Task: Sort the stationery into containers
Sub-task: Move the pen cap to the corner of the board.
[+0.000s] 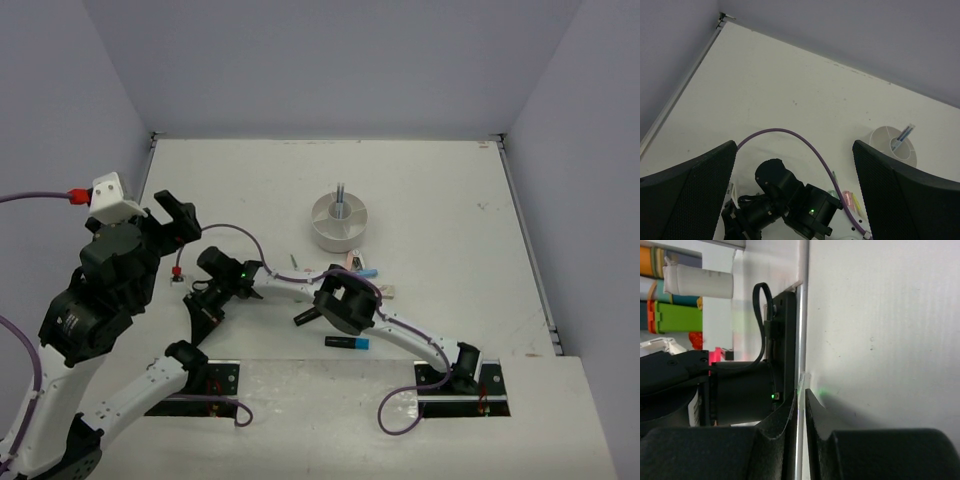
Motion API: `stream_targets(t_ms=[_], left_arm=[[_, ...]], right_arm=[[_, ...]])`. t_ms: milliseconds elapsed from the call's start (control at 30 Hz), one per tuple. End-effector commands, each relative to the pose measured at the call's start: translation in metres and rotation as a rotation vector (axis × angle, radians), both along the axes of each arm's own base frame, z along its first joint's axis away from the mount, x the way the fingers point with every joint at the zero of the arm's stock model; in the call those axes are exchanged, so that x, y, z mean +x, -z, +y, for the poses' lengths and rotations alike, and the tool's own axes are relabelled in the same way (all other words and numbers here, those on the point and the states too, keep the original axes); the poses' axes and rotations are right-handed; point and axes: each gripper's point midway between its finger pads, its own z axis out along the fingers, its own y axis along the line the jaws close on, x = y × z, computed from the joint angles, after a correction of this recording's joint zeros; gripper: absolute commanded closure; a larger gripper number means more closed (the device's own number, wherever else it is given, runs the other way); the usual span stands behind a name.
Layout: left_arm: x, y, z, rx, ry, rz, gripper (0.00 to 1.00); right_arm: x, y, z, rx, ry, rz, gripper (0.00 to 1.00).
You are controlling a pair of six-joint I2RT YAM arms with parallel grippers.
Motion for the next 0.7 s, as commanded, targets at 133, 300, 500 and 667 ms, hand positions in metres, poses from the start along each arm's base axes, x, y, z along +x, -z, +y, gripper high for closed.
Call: stream_targets(t_ms=[133, 300, 500, 667], left_arm=[[-0.004, -0.017, -0.004, -0.011, 0.051, -0.050, 0.00], [-0.007, -0.028, -0.002, -0.029, 0.048, -0.080, 0.00], [0.000, -0.029, -0.005, -0.010, 0.045, -0.068, 0.00], [0.005, -0.027, -0.006, 0.010, 0.040, -0.046, 0.00]], right_arm=[[0.011, 0.004, -0.007, -0.117, 0.065, -0.151, 0.91], [0.005, 0.038, -0.040, -0.226, 0.007, -0.234, 0.88], [-0.009, 0.048, -0.064, -0.214, -0.056, -0.230, 0.86], [-0.005, 0.041, -0.070, -0.183, -0.040, -0.275, 0.85]])
